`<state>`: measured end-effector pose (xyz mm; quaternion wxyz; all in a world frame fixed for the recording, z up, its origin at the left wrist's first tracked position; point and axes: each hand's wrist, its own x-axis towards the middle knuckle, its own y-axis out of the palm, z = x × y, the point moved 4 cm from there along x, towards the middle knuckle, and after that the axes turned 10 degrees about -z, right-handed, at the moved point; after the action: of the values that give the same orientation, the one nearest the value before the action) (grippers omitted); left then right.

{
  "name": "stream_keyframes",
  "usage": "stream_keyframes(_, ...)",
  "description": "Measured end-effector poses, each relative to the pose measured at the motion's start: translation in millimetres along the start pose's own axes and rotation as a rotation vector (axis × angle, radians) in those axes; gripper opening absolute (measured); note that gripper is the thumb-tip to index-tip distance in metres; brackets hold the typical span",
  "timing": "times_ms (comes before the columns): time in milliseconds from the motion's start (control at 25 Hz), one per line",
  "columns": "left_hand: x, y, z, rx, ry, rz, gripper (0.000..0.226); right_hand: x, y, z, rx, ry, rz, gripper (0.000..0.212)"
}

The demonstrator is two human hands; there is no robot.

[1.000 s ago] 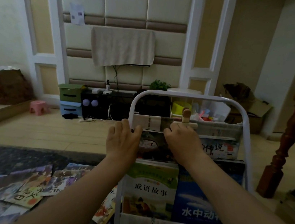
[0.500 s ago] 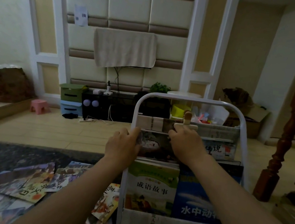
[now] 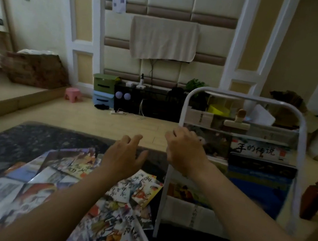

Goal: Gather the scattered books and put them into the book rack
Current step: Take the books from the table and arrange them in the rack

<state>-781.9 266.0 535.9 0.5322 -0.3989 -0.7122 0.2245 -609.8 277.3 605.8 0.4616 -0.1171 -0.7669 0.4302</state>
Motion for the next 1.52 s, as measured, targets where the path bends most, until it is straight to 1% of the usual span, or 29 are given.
stream_keyframes(80, -17.7, 4.0, 25.7, 0.037, -0.037, 0.042, 0.059, -4.1, 16.6, 33.5, 0.032, -0.045, 0.007, 0.015)
stream_keyframes(160, -38.9, 11.3, 49.1, 0.092, -0.111, 0.112, 0.06, -12.2, 40.6, 64.0, 0.084, -0.061, 0.085, 0.017)
stream_keyframes(240, -66.0, 24.3, 72.6, 0.112, -0.201, 0.217, 0.063, -22.4, 69.0, 92.8, 0.153, -0.052, 0.219, 0.022)
stream_keyframes(360, -107.5, 43.5, 101.3, 0.106, -0.26, 0.285, 0.061, -42.6, 113.3, 118.8, 0.256, 0.074, 0.485, 0.03)
stream_keyframes(480, -143.4, 67.5, 120.9, 0.083, -0.278, 0.36, 0.059, -74.9, 157.6, 135.1, 0.281, 0.195, 0.782, 0.049)
stream_keyframes(560, -157.9, 79.3, 124.7, 0.115, -0.218, 0.379, 0.062, -94.6, 180.0, 140.3, 0.261, 0.252, 0.914, 0.056)
stream_keyframes(600, -162.3, 83.3, 125.2, 0.151, -0.177, 0.376, 0.063, -102.3, 189.8, 141.7, 0.235, 0.278, 0.965, 0.066)
stream_keyframes(680, -168.2, 89.4, 126.7, 0.211, -0.116, 0.346, 0.062, -113.2, 202.2, 143.4, 0.177, 0.293, 1.044, 0.094)
stream_keyframes(720, -171.4, 92.4, 127.0, 0.225, -0.097, 0.335, 0.061, -117.2, 208.4, 144.2, 0.155, 0.303, 1.071, 0.102)
stream_keyframes(760, -173.7, 93.9, 125.6, 0.225, -0.091, 0.322, 0.06, -119.2, 211.9, 145.2, 0.151, 0.317, 1.077, 0.104)
stream_keyframes(880, -176.4, 103.5, 117.2, 0.186, -0.093, 0.311, 0.054, -122.0, 218.0, 144.5, 0.153, 0.371, 1.038, 0.094)
stream_keyframes(960, -172.2, 107.8, 112.3, 0.196, -0.108, 0.316, 0.053, -124.3, 218.7, 144.2, 0.162, 0.404, 1.01, 0.091)
stream_keyframes(1120, -161.8, 110.6, 113.6, 0.158, -0.155, 0.316, 0.046, -127.9, 215.7, 142.9, 0.178, 0.452, 0.996, 0.099)
stream_keyframes(1320, -159.3, 108.8, 110.0, 0.162, -0.161, 0.35, 0.047, -133.3, 208.3, 142.8, 0.207, 0.473, 0.99, 0.104)
stream_keyframes(1440, -156.3, 108.1, 108.4, 0.098, -0.179, 0.361, 0.042, -139.7, 203.2, 141.1, 0.251, 0.495, 0.922, 0.109)
stream_keyframes(1520, -156.5, 103.0, 109.3, 0.003, -0.272, 0.339, 0.037, -145.9, 201.2, 140.0, 0.292, 0.508, 0.816, 0.11)
